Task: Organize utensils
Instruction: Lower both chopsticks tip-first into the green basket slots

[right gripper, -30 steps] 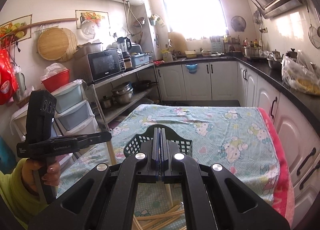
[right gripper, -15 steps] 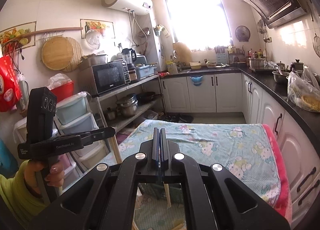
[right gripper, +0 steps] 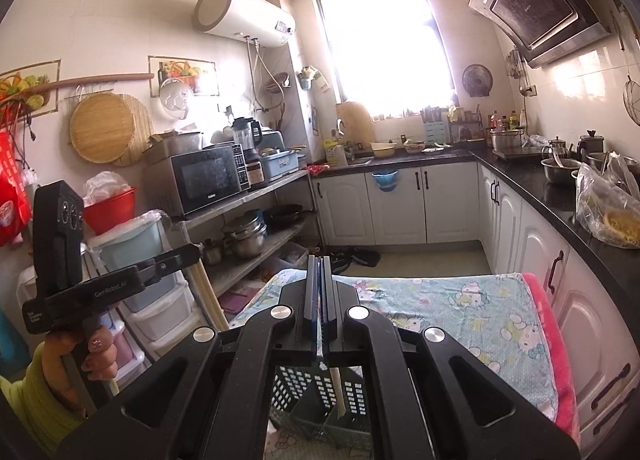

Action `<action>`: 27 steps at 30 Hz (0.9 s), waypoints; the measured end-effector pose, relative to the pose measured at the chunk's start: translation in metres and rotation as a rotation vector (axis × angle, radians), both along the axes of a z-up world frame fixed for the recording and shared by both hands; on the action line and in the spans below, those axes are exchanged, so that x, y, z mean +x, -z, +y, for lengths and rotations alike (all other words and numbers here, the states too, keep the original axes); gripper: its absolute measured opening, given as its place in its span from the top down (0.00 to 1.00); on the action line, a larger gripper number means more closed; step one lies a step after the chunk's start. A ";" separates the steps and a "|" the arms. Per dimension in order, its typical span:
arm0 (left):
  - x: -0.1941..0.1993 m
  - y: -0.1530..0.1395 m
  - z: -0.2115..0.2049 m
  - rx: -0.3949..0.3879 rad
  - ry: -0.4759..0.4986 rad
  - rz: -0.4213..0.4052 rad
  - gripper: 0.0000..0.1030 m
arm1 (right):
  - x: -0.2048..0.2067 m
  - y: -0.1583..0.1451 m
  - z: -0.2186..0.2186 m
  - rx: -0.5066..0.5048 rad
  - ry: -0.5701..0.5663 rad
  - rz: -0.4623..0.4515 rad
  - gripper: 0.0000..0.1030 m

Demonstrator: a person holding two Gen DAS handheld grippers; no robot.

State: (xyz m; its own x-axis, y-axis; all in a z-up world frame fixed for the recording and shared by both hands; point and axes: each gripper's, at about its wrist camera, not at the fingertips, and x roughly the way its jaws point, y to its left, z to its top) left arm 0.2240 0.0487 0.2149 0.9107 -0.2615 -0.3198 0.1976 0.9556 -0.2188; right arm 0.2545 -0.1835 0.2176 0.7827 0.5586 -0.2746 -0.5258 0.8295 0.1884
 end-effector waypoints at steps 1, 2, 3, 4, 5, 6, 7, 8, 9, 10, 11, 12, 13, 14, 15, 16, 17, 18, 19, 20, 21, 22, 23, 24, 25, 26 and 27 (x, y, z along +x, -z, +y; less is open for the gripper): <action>0.002 0.001 0.000 0.011 -0.016 -0.009 0.97 | 0.003 0.001 0.001 0.000 0.003 0.003 0.99; 0.004 0.001 -0.001 0.025 -0.029 -0.015 0.97 | 0.006 0.003 0.002 -0.002 0.005 0.008 0.99; 0.007 0.003 -0.003 0.033 -0.036 -0.017 0.97 | 0.008 0.005 0.002 -0.003 0.006 0.010 0.99; 0.010 0.005 -0.003 0.034 -0.041 -0.015 0.97 | 0.011 0.008 0.004 -0.008 0.011 0.011 0.99; 0.014 0.008 -0.004 0.037 -0.047 -0.013 0.97 | 0.013 0.010 0.005 -0.015 0.017 0.014 0.99; 0.016 0.010 -0.004 0.041 -0.051 -0.013 0.97 | 0.015 0.012 0.006 -0.021 0.021 0.018 0.99; 0.018 0.015 -0.004 0.044 -0.056 -0.011 0.97 | 0.017 0.016 0.007 -0.025 0.022 0.026 0.99; 0.021 0.019 -0.004 0.041 -0.055 -0.005 0.97 | 0.019 0.020 0.008 -0.028 0.022 0.032 0.99; 0.025 0.024 -0.004 0.035 -0.054 0.009 0.97 | 0.021 0.023 0.009 -0.031 0.024 0.038 0.99; 0.028 0.028 -0.003 0.028 -0.054 0.019 0.97 | 0.023 0.027 0.010 -0.037 0.027 0.047 0.99; 0.031 0.033 -0.002 0.022 -0.054 0.029 0.97 | 0.025 0.030 0.010 -0.039 0.028 0.054 0.99; 0.034 0.039 -0.001 0.018 -0.054 0.040 0.97 | 0.027 0.033 0.010 -0.038 0.029 0.061 0.99; 0.036 0.043 0.000 0.012 -0.055 0.048 0.97 | 0.029 0.036 0.011 -0.038 0.030 0.070 0.99; 0.038 0.047 0.001 0.009 -0.055 0.055 0.97 | 0.030 0.040 0.011 -0.039 0.031 0.078 0.99; 0.039 0.051 0.002 0.006 -0.054 0.061 0.97 | 0.030 0.043 0.012 -0.038 0.031 0.082 0.99; 0.042 0.056 0.003 0.001 -0.053 0.072 0.97 | 0.032 0.046 0.013 -0.038 0.031 0.091 0.99; 0.043 0.060 0.004 -0.003 -0.051 0.080 0.97 | 0.033 0.048 0.014 -0.037 0.030 0.097 0.99; 0.044 0.063 0.005 -0.004 -0.049 0.086 0.97 | 0.034 0.051 0.015 -0.036 0.031 0.103 0.99; 0.046 0.068 0.005 -0.006 -0.046 0.092 0.97 | 0.035 0.054 0.017 -0.036 0.031 0.111 0.99; 0.047 0.071 0.006 -0.007 -0.042 0.097 0.97 | 0.036 0.057 0.018 -0.034 0.031 0.118 0.99; 0.048 0.074 0.007 -0.009 -0.038 0.102 0.97 | 0.036 0.060 0.019 -0.032 0.031 0.124 0.99; 0.049 0.078 0.007 -0.012 -0.032 0.109 0.97 | 0.037 0.063 0.020 -0.029 0.032 0.134 0.99; 0.050 0.081 0.008 -0.014 -0.028 0.116 0.97 | 0.038 0.065 0.021 -0.027 0.033 0.141 0.99; 0.050 0.085 0.008 -0.018 -0.023 0.123 0.97 | 0.039 0.069 0.022 -0.024 0.033 0.152 0.99; 0.051 0.088 0.007 -0.022 -0.018 0.132 0.97 | 0.040 0.072 0.023 -0.021 0.033 0.160 0.99; 0.052 0.091 0.007 -0.022 -0.014 0.139 0.97 | 0.041 0.075 0.024 -0.017 0.035 0.169 0.99; 0.052 0.094 0.006 -0.021 -0.008 0.146 0.97 | 0.042 0.079 0.024 -0.011 0.039 0.183 0.98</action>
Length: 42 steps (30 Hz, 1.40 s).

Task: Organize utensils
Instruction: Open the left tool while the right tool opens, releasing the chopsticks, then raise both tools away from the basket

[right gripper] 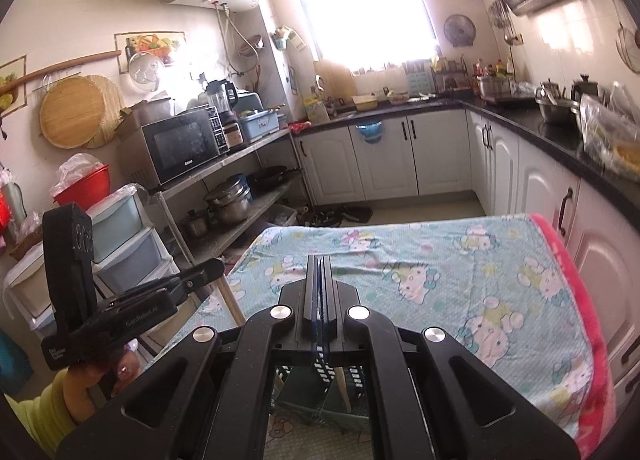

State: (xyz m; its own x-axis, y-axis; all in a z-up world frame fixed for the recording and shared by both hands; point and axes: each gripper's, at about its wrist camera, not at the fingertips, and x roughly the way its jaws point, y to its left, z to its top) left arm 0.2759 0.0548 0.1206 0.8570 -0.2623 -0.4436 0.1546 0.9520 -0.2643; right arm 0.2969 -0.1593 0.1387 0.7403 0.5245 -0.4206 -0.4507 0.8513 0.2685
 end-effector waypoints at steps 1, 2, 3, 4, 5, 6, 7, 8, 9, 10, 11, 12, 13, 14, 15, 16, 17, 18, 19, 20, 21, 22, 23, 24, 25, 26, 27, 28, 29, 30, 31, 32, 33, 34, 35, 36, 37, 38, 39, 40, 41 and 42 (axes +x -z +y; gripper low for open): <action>0.000 0.002 0.000 0.000 0.003 0.003 0.97 | 0.001 0.002 0.001 0.005 0.002 0.010 0.98; 0.000 0.004 -0.001 0.001 0.009 0.008 0.97 | 0.002 0.005 0.002 0.008 0.003 0.018 0.98; -0.001 0.007 -0.001 0.001 0.015 0.012 0.97 | 0.002 0.007 0.002 0.007 0.005 0.022 0.98; -0.002 0.008 -0.001 0.003 0.016 0.013 0.97 | 0.002 0.008 0.003 0.008 0.007 0.024 0.98; -0.003 0.010 -0.002 0.005 0.020 0.016 0.97 | 0.003 0.009 0.003 0.012 0.007 0.030 0.98; -0.003 0.012 -0.002 0.005 0.022 0.019 0.97 | 0.004 0.010 0.003 0.016 0.007 0.036 0.98; -0.004 0.015 -0.001 -0.001 0.026 0.029 0.97 | 0.004 0.011 0.004 0.018 0.009 0.041 0.98; -0.004 0.017 0.000 -0.006 0.029 0.035 0.97 | 0.005 0.011 0.004 0.014 0.009 0.042 0.98; -0.004 0.020 0.002 -0.010 0.030 0.041 0.97 | 0.005 0.012 0.004 0.010 0.014 0.043 0.98; -0.005 0.021 0.003 -0.014 0.030 0.044 0.97 | 0.006 0.012 0.005 0.007 0.019 0.045 0.98; -0.005 0.023 0.005 -0.019 0.029 0.046 0.97 | 0.006 0.013 0.005 0.004 0.021 0.046 0.98; -0.006 0.026 0.007 -0.024 0.027 0.050 0.97 | 0.006 0.014 0.004 0.000 0.028 0.048 0.98; -0.006 0.027 0.009 -0.028 0.024 0.051 0.97 | 0.006 0.015 0.003 -0.003 0.036 0.048 0.98; -0.007 0.028 0.011 -0.031 0.019 0.050 0.97 | 0.006 0.016 0.003 -0.009 0.044 0.048 0.98; -0.008 0.029 0.013 -0.034 0.014 0.050 0.97 | 0.006 0.018 0.002 -0.015 0.054 0.052 0.98; -0.009 0.030 0.016 -0.039 0.008 0.050 0.97 | 0.006 0.020 0.001 -0.020 0.062 0.054 0.98; -0.010 0.030 0.017 -0.041 0.003 0.051 0.97 | 0.006 0.021 0.001 -0.031 0.073 0.053 0.97; -0.010 0.030 0.019 -0.043 -0.001 0.054 0.96 | 0.004 0.023 0.000 -0.045 0.086 0.049 0.95; -0.011 0.031 0.020 -0.044 -0.008 0.058 0.95 | 0.003 0.024 -0.001 -0.049 0.095 0.046 0.89; -0.012 0.031 0.021 -0.046 -0.014 0.060 0.93 | 0.002 0.026 -0.002 -0.052 0.104 0.043 0.86; -0.012 0.032 0.024 -0.050 -0.020 0.062 0.87 | 0.001 0.027 -0.003 -0.056 0.112 0.038 0.80; -0.013 0.033 0.026 -0.054 -0.029 0.067 0.82 | 0.000 0.028 -0.004 -0.058 0.119 0.036 0.77; -0.013 0.034 0.028 -0.056 -0.035 0.071 0.80 | 0.000 0.030 -0.006 -0.057 0.127 0.035 0.76; -0.014 0.035 0.031 -0.062 -0.043 0.077 0.78 | -0.001 0.031 -0.007 -0.056 0.133 0.034 0.74; -0.014 0.036 0.032 -0.063 -0.047 0.078 0.77 | -0.002 0.032 -0.010 -0.055 0.140 0.034 0.73; -0.016 0.036 0.034 -0.064 -0.054 0.078 0.76 | -0.003 0.034 -0.012 -0.060 0.154 0.032 0.72; -0.018 0.036 0.036 -0.064 -0.063 0.077 0.73 | -0.005 0.035 -0.015 -0.069 0.167 0.026 0.69; -0.019 0.036 0.037 -0.063 -0.069 0.075 0.69 | -0.006 0.035 -0.016 -0.073 0.172 0.021 0.65; -0.021 0.036 0.039 -0.065 -0.072 0.072 0.68 | -0.008 0.036 -0.018 -0.073 0.176 0.017 0.64; -0.023 0.035 0.040 -0.066 -0.073 0.070 0.64 | -0.010 0.037 -0.021 -0.071 0.180 0.016 0.61; -0.025 0.035 0.041 -0.065 -0.075 0.068 0.60 | -0.012 0.037 -0.023 -0.072 0.183 0.016 0.60; -0.026 0.034 0.040 -0.064 -0.075 0.067 0.58 | -0.013 0.038 -0.024 -0.075 0.187 0.015 0.60; -0.028 0.034 0.040 -0.061 -0.075 0.067 0.56 | -0.015 0.039 -0.027 -0.079 0.194 0.011 0.59; -0.029 0.035 0.040 -0.059 -0.075 0.068 0.53 | -0.017 0.040 -0.029 -0.081 0.195 0.010 0.57; -0.030 0.035 0.039 -0.061 -0.074 0.068 0.52 | -0.018 0.040 -0.030 -0.082 0.197 0.009 0.56; -0.032 0.035 0.039 -0.065 -0.073 0.067 0.47 | -0.020 0.040 -0.032 -0.085 0.200 0.008 0.54; -0.033 0.035 0.039 -0.067 -0.073 0.066 0.41 | -0.022 0.041 -0.034 -0.091 0.200 0.006 0.53; -0.035 0.036 0.039 -0.068 -0.076 0.064 0.40 | -0.024 0.042 -0.035 -0.097 0.201 0.003 0.52; -0.038 0.036 0.039 -0.069 -0.081 0.061 0.38 | -0.027 0.043 -0.036 -0.104 0.203 -0.001 0.51; -0.039 0.036 0.039 -0.070 -0.083 0.060 0.34 | -0.031 0.044 -0.039 -0.113 0.207 -0.002 0.50; -0.041 0.037 0.039 -0.072 -0.087 0.060 0.33 | -0.032 0.046 -0.041 -0.115 0.208 0.001 0.50; -0.043 0.038 0.039 -0.072 -0.092 0.060 0.31 | -0.034 0.047 -0.041 -0.116 0.208 0.005 0.49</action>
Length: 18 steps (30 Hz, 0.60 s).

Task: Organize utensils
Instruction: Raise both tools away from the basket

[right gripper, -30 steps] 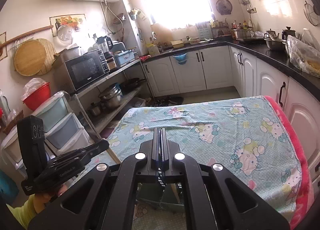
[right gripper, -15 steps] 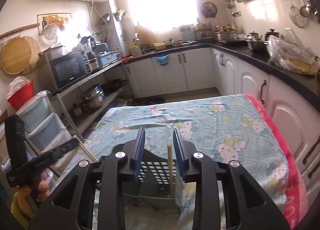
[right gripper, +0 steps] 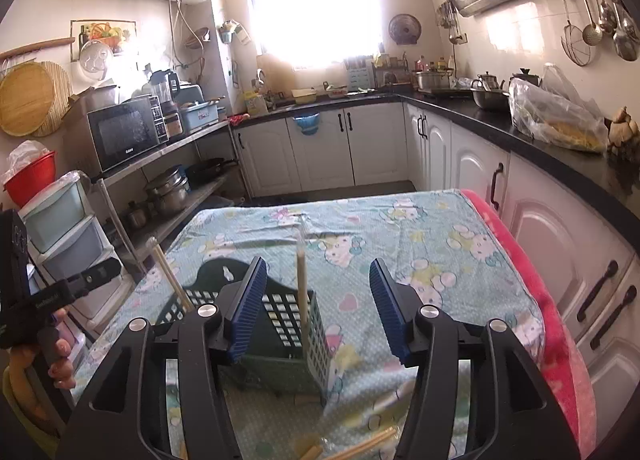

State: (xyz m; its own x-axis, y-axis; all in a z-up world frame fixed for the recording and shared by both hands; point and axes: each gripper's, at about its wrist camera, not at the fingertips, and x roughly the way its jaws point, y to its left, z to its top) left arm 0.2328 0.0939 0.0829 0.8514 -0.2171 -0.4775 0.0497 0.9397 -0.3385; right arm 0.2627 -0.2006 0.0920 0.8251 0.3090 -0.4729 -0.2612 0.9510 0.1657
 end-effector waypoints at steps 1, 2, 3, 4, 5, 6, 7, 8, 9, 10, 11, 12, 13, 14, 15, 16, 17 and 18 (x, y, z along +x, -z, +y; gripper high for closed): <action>-0.003 0.001 0.000 0.000 -0.003 0.000 0.30 | -0.003 0.002 -0.001 -0.002 0.000 0.006 0.47; -0.005 0.002 0.000 -0.002 -0.003 0.000 0.28 | -0.005 0.004 -0.002 -0.004 0.000 0.007 0.47; -0.007 0.003 0.000 -0.004 -0.003 0.001 0.25 | -0.007 0.005 -0.003 -0.008 0.001 0.008 0.46; -0.009 0.003 0.000 -0.001 -0.004 0.000 0.22 | -0.010 0.007 -0.004 -0.015 0.003 0.010 0.45; -0.012 0.004 0.000 0.004 -0.006 -0.001 0.21 | -0.013 0.009 -0.005 -0.019 0.004 0.011 0.45; -0.015 0.005 0.000 0.009 -0.012 -0.004 0.18 | -0.015 0.011 -0.006 -0.019 0.005 0.012 0.43; -0.017 0.005 0.000 0.010 -0.016 -0.006 0.17 | -0.017 0.012 -0.007 -0.022 0.006 0.015 0.42; -0.020 0.006 0.000 0.009 -0.018 -0.008 0.17 | -0.020 0.014 -0.008 -0.024 0.008 0.015 0.42; -0.023 0.007 -0.001 0.008 -0.021 -0.009 0.17 | -0.022 0.016 -0.009 -0.026 0.011 0.016 0.42; -0.026 0.008 -0.001 0.008 -0.024 -0.009 0.16 | -0.025 0.017 -0.009 -0.028 0.014 0.018 0.41; -0.029 0.009 -0.002 0.009 -0.024 -0.010 0.14 | -0.027 0.018 -0.009 -0.030 0.015 0.019 0.41; -0.031 0.010 -0.002 0.011 -0.025 -0.010 0.12 | -0.029 0.020 -0.010 -0.031 0.015 0.020 0.41; -0.033 0.011 -0.003 0.017 -0.027 -0.011 0.12 | -0.031 0.021 -0.009 -0.033 0.016 0.021 0.40; -0.036 0.012 -0.003 0.022 -0.029 -0.012 0.12 | -0.033 0.022 -0.009 -0.035 0.015 0.021 0.40; -0.038 0.012 -0.003 0.023 -0.031 -0.014 0.11 | -0.036 0.023 -0.009 -0.039 0.015 0.020 0.40; -0.041 0.013 -0.004 0.025 -0.033 -0.015 0.11 | -0.037 0.023 -0.009 -0.041 0.016 0.020 0.39; -0.044 0.014 -0.004 0.024 -0.034 -0.015 0.11 | -0.040 0.025 -0.009 -0.044 0.016 0.022 0.39; -0.046 0.015 -0.003 0.024 -0.035 -0.014 0.11 | -0.042 0.026 -0.009 -0.045 0.013 0.024 0.39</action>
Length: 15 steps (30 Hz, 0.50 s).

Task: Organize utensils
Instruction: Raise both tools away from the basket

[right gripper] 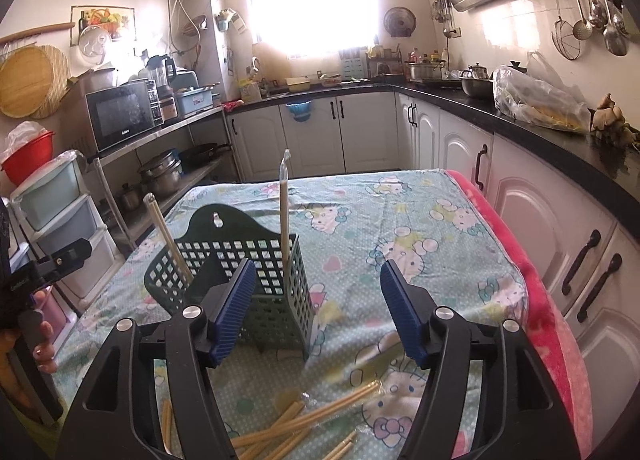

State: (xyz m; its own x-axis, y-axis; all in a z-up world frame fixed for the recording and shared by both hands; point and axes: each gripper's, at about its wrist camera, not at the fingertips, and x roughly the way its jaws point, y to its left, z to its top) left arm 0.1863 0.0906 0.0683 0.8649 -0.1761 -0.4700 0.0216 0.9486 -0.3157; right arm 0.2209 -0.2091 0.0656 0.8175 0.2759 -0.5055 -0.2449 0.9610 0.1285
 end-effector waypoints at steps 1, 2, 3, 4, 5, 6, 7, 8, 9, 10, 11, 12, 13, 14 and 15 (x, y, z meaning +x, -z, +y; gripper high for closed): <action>-0.002 0.001 0.000 0.000 -0.001 0.001 0.11 | -0.002 0.001 0.000 0.000 -0.003 0.001 0.39; -0.005 0.002 -0.001 0.001 -0.003 0.003 0.11 | -0.004 0.003 0.001 -0.004 -0.007 0.002 0.38; -0.007 0.003 0.000 -0.001 -0.005 0.005 0.11 | -0.005 0.003 0.001 -0.006 -0.009 0.002 0.38; -0.010 0.005 0.001 -0.003 -0.006 0.009 0.10 | -0.008 0.005 0.002 -0.009 -0.013 0.003 0.38; -0.012 0.007 0.001 -0.002 -0.007 0.014 0.10 | -0.010 0.007 0.003 -0.011 -0.018 0.006 0.38; -0.014 0.009 0.002 -0.001 -0.010 0.019 0.10 | -0.011 0.008 0.003 -0.013 -0.022 0.009 0.37; -0.015 0.012 0.002 -0.003 -0.013 0.027 0.10 | -0.013 0.010 0.004 -0.016 -0.027 0.012 0.37; -0.018 0.015 0.003 -0.009 -0.014 0.036 0.10 | -0.015 0.011 0.005 -0.018 -0.032 0.014 0.37; -0.020 0.017 0.004 -0.011 -0.016 0.042 0.11 | -0.017 0.012 0.006 -0.021 -0.037 0.014 0.37; -0.022 0.019 0.005 -0.011 -0.018 0.046 0.11 | -0.019 0.013 0.007 -0.022 -0.041 0.015 0.37; -0.024 0.021 0.005 -0.009 -0.021 0.050 0.11 | -0.021 0.014 0.007 -0.023 -0.045 0.017 0.37; -0.026 0.023 0.006 -0.011 -0.024 0.057 0.10 | -0.022 0.016 0.008 -0.024 -0.049 0.019 0.37; -0.028 0.025 0.006 -0.013 -0.024 0.061 0.10 | -0.024 0.017 0.008 -0.024 -0.051 0.021 0.37; -0.030 0.027 0.006 -0.013 -0.025 0.065 0.11 | -0.025 0.018 0.009 -0.025 -0.055 0.025 0.37; -0.032 0.029 0.006 -0.009 -0.025 0.071 0.11 | -0.026 0.019 0.010 -0.026 -0.057 0.027 0.37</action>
